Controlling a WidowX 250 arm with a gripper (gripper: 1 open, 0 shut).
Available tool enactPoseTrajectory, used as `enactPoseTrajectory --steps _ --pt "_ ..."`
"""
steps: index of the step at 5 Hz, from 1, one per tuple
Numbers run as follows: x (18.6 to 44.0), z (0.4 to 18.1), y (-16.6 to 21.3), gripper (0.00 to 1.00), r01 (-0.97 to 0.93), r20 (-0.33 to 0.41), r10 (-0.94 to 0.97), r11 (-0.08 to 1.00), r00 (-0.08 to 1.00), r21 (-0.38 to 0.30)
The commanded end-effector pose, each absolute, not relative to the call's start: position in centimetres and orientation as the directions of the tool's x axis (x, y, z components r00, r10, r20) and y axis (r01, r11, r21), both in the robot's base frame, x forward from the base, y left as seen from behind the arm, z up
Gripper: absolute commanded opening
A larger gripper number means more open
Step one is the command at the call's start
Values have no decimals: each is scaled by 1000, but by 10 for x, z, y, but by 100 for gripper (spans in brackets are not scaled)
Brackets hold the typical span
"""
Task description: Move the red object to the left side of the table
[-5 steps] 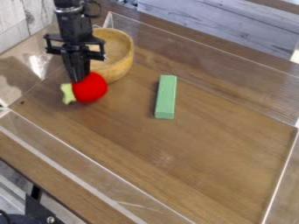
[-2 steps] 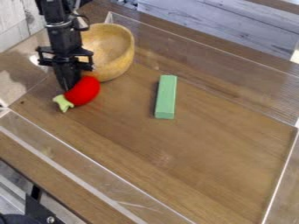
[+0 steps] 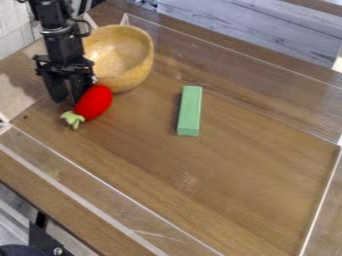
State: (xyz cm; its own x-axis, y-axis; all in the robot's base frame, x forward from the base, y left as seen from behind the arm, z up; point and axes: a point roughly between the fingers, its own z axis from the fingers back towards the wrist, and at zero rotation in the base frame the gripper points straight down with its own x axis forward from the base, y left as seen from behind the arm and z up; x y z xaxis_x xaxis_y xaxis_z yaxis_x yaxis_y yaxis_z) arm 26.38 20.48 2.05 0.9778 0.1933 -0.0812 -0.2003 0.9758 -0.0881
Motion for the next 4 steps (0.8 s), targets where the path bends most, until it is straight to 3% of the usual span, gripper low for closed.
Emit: enactPoseTrajectory --steps 1,4 --pt "274 38 213 100 -153 -41 150 984 988 -86" --pt "294 42 192 100 -44 -61 36 989 998 -143"
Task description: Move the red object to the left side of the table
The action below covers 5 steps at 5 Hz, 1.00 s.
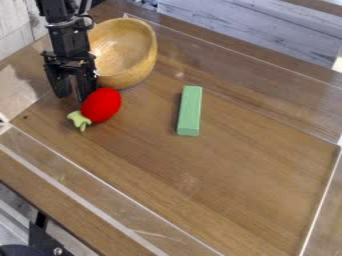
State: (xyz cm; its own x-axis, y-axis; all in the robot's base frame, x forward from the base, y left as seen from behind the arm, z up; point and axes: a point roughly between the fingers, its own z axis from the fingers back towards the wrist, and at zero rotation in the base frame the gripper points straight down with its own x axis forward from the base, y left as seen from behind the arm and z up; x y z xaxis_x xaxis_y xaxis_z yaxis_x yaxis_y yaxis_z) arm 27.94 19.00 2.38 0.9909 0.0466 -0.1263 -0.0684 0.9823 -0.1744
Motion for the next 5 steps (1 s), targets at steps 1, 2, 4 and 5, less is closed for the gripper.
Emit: enactPoseTrajectory --steps 1,2,4,5 --pt "295 52 188 100 -52 -48 46 987 998 -154" --pt "298 73 189 100 -89 -31 85 983 996 -163" --pt "312 122 190 100 -115 36 123 977 992 -180" --pt "319 131 190 100 -112 53 125 973 991 -203"
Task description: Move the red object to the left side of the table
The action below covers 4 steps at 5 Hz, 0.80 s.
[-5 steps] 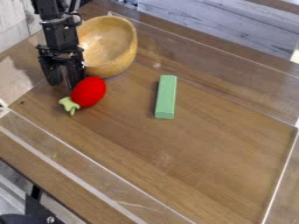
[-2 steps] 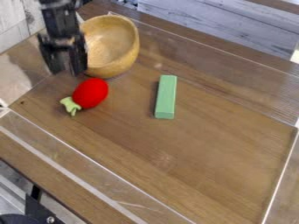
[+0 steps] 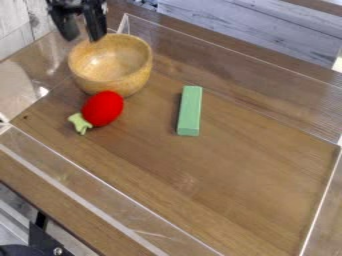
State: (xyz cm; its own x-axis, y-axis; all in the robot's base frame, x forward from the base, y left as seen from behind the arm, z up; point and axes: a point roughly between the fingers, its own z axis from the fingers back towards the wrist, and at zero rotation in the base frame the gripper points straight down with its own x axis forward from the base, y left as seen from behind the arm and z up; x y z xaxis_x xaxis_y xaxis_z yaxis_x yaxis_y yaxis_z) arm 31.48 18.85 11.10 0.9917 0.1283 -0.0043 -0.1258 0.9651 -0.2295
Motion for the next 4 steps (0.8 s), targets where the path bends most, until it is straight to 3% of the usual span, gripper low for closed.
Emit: enactPoseTrajectory --steps 1,2,3,4 --pt "319 146 197 100 -37 66 53 975 996 -221" --pt "319 153 203 100 34 63 -19 971 998 -235" --pt "324 139 212 0 -44 55 59 971 997 -237" --pt "328 123 214 0 -126 49 141 964 989 -235"
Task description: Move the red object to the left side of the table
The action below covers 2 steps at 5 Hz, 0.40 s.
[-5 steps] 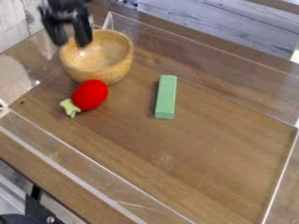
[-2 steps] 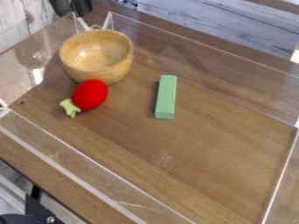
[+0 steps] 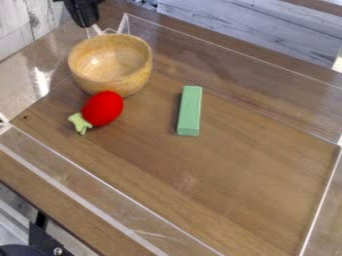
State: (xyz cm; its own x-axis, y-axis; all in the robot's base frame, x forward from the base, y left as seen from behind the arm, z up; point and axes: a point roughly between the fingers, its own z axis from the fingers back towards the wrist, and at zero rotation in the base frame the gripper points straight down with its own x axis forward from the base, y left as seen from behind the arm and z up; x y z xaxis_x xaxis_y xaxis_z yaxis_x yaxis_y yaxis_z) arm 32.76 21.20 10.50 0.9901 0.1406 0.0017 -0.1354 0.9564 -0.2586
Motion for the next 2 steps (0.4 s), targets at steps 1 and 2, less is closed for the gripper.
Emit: enactPoseTrajectory --steps 1,2 --pt "338 119 210 0 -152 45 168 959 985 -237" --pt "346 117 210 0 -165 42 180 957 983 -239"
